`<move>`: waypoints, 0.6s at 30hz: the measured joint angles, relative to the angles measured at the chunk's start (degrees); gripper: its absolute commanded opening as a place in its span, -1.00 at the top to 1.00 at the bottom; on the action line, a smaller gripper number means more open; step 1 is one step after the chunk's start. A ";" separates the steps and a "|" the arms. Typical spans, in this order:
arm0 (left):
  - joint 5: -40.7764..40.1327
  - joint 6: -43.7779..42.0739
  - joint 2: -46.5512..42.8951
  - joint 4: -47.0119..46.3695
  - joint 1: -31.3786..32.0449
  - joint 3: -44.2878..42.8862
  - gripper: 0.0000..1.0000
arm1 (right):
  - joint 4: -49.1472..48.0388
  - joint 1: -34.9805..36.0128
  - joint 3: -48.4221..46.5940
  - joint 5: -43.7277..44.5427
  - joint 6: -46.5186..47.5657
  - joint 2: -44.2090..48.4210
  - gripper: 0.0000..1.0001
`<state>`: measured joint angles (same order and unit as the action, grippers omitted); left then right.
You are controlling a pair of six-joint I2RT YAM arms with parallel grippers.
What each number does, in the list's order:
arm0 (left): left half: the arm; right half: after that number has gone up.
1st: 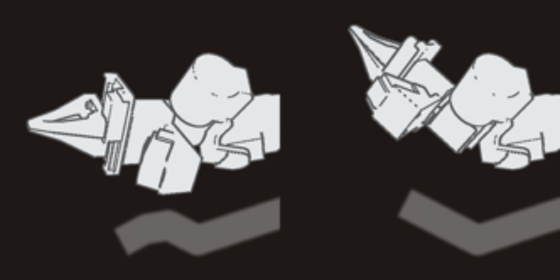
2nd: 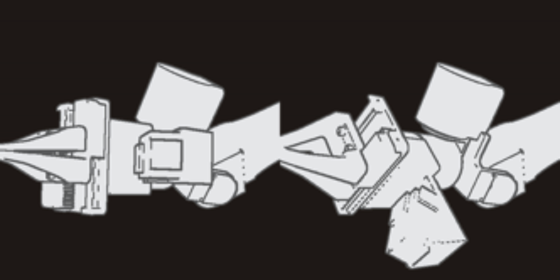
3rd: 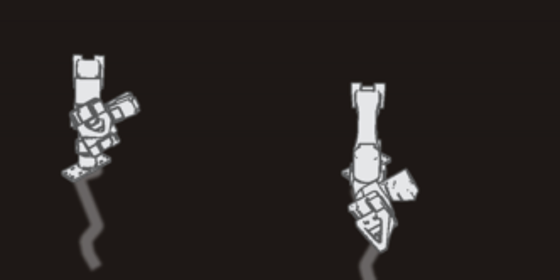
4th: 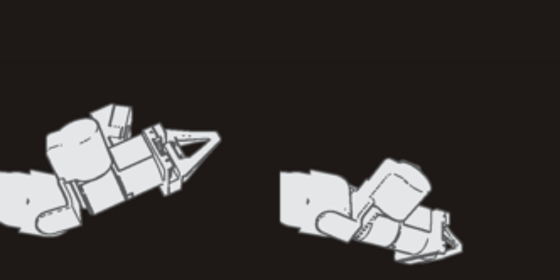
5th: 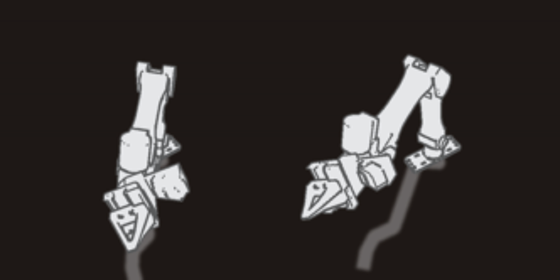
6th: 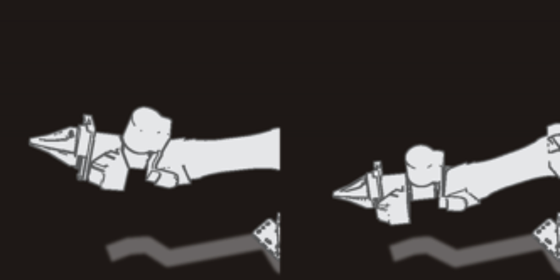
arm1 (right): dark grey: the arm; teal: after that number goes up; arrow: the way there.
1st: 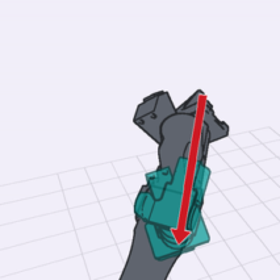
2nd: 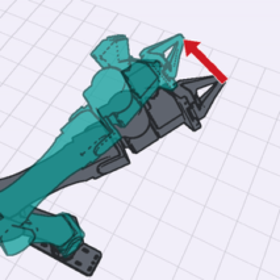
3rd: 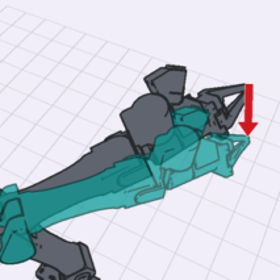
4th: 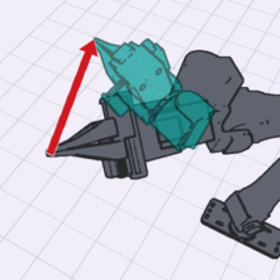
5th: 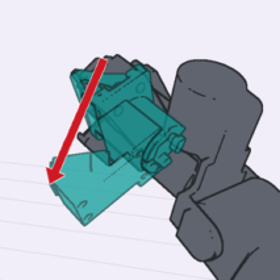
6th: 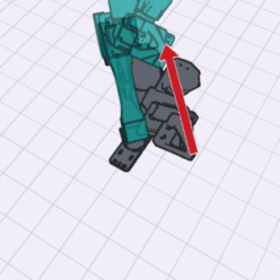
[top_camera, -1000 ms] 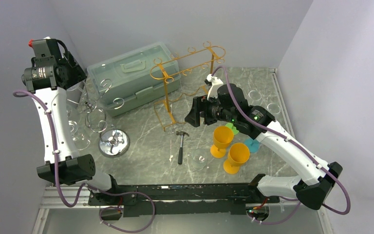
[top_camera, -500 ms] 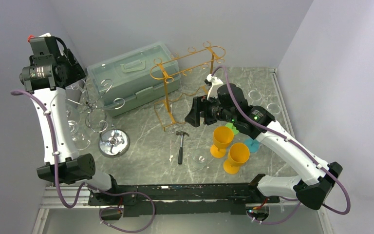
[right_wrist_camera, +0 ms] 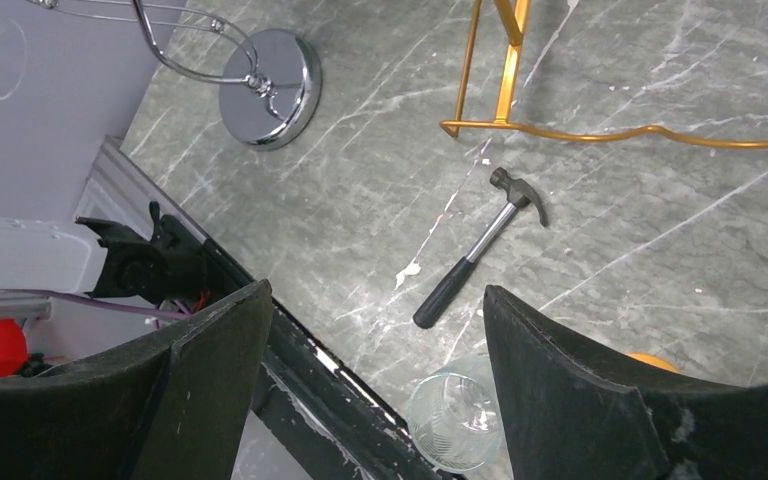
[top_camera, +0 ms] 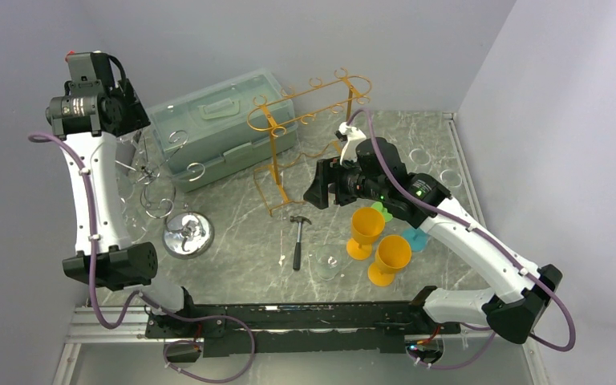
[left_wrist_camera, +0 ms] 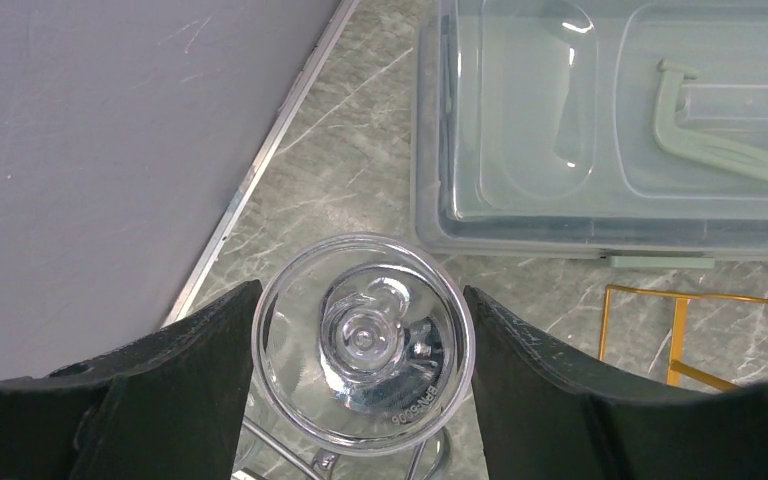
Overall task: Take the wine glass off the wine glass rack
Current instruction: Pick up the wine glass from the wine rack.
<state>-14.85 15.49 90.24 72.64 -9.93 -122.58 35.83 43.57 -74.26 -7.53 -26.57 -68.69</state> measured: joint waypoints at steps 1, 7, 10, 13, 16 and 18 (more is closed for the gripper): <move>-0.15 -0.20 0.13 0.17 0.09 -0.28 0.11 | 0.00 0.00 0.00 0.00 0.00 -0.09 -0.60; -0.74 -1.07 0.76 0.22 0.42 -0.57 0.10 | -0.02 0.00 -0.02 0.00 0.00 -0.37 -0.60; -0.94 -1.33 1.05 0.09 0.59 -0.85 0.11 | -0.02 0.00 0.00 0.00 0.00 -0.44 -0.60; -0.87 -1.64 1.46 -0.07 0.85 -1.42 0.11 | -0.07 0.00 -0.02 0.00 0.00 -0.44 -0.60; -0.85 -2.58 2.01 0.02 1.40 -2.38 0.12 | -0.22 0.00 0.00 0.00 0.00 -0.52 -0.60; -0.85 -2.89 2.47 0.04 1.81 -3.28 0.11 | -0.39 0.00 -0.02 0.00 0.00 -0.63 -0.60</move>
<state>-15.70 12.60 92.71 72.69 -8.12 -125.86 35.44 43.57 -74.28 -7.53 -26.57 -69.32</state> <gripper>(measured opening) 0.732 0.798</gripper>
